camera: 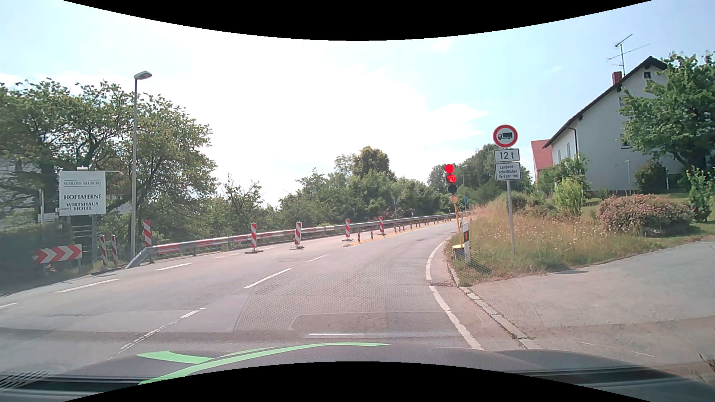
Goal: Follow the waypoints while adhering to traffic rules and regulations
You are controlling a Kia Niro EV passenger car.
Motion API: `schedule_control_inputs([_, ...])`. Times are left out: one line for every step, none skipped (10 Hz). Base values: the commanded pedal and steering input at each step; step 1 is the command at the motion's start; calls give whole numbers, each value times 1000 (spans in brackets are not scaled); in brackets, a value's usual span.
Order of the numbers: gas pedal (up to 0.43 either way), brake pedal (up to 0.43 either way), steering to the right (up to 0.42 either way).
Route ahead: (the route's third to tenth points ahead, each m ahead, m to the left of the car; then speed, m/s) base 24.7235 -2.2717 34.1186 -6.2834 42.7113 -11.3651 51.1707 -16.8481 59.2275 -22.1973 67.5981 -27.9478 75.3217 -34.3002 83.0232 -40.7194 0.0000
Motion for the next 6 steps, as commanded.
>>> schedule_control_inputs([0, 311, 72])
schedule_control_inputs([0, 311, 72])
schedule_control_inputs([0, 311, 72])
schedule_control_inputs([0, 311, 72])
schedule_control_inputs([0, 311, 72])
schedule_control_inputs([0, 311, 72])
